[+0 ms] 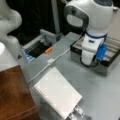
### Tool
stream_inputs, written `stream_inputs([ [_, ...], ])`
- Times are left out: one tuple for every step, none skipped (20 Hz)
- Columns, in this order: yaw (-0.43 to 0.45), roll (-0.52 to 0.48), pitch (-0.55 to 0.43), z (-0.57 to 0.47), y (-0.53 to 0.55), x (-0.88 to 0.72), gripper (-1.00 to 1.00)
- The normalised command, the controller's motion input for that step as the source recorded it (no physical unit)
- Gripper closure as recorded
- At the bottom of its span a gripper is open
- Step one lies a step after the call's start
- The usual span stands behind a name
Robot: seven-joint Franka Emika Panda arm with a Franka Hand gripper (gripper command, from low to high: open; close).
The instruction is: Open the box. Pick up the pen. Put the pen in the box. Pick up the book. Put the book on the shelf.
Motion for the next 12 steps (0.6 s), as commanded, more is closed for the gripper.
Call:
stream_inputs([
  [-0.356, 0.047, 0.132, 0.14, 0.26, 0.05, 1.0],
  [-0.337, 0.041, 0.129, 0.14, 0.27, 0.04, 1.0],
  [-0.339, 0.046, 0.118, 0.14, 0.29, 0.02, 1.0],
  [-0.33, 0.043, 0.114, 0.13, 0.32, -0.01, 1.0],
  [-0.303, 0.04, 0.111, 0.12, 0.31, -0.02, 1.0],
  [-0.302, 0.036, 0.114, 0.11, 0.33, -0.04, 1.0],
  [-0.29, 0.028, 0.117, 0.09, 0.35, -0.05, 1.0],
  [-0.265, 0.024, 0.114, 0.08, 0.33, -0.05, 1.0],
  [-0.247, 0.019, 0.115, 0.08, 0.34, -0.07, 1.0],
  [-0.233, 0.026, 0.124, 0.07, 0.34, -0.09, 1.0],
  [-0.212, 0.031, 0.127, 0.06, 0.35, -0.11, 1.0],
  [-0.195, 0.033, 0.124, 0.05, 0.32, -0.11, 1.0],
])
